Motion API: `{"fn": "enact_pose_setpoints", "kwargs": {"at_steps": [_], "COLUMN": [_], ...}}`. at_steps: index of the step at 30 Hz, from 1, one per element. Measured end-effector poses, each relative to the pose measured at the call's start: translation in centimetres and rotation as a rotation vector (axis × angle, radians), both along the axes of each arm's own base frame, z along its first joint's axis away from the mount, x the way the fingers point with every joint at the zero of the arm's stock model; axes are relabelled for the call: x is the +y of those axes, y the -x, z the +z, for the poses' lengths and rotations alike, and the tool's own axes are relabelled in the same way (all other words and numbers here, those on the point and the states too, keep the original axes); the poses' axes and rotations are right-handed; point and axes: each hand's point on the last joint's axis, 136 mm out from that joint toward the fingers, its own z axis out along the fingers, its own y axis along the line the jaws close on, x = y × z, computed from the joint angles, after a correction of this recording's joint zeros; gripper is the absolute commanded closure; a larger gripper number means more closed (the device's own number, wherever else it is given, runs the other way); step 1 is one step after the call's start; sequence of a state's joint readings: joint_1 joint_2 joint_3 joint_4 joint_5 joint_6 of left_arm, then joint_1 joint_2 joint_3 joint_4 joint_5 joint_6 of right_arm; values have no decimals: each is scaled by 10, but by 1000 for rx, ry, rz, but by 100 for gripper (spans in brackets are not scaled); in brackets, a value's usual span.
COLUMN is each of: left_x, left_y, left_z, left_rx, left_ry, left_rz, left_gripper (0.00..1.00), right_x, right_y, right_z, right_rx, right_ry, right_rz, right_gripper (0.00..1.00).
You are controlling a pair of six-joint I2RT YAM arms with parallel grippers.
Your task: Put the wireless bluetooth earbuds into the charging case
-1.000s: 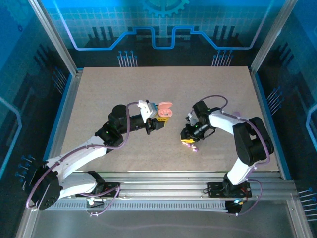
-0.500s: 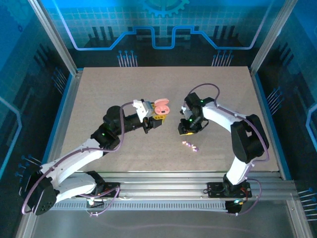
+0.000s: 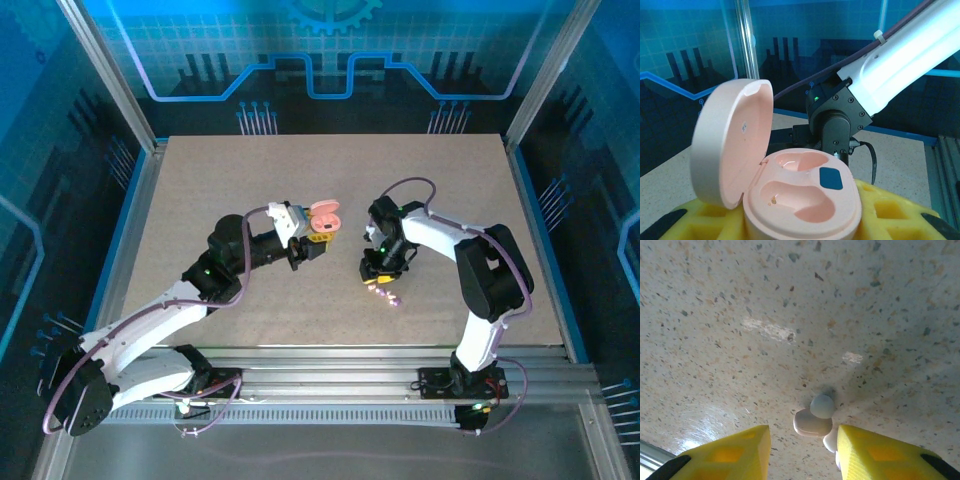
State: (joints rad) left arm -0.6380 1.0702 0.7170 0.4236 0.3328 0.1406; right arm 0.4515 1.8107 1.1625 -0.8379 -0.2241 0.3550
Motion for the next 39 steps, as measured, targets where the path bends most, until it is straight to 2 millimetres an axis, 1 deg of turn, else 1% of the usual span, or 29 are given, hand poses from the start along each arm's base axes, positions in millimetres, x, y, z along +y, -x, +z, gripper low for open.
{"fn": "enact_pose_setpoints", "kwargs": {"at_steps": [18,23,31,35,39], "left_x": [0,0,-1,0,2], "left_y": [0,0,-1,-1,-1], "left_z": [0,-1,-3,-2,2], "left_rx": [1,2,6,5,-5], "left_ry": [0,-1,-4,-3,3], "left_rz": [0,0,0,4,16], "left_gripper": [62,62,62,62,62], "right_x": [12,21,38,34,30], "right_y": [10,18,30,29,17], "right_z": [-5,-7,-2,3,12], "right_rx": [47,72,102,78,17], "right_ry": [-36,-66,-123,-105,-64], "right_rz": [-22,-22,12,36,74], "right_gripper": [59,59,59,61,61]}}
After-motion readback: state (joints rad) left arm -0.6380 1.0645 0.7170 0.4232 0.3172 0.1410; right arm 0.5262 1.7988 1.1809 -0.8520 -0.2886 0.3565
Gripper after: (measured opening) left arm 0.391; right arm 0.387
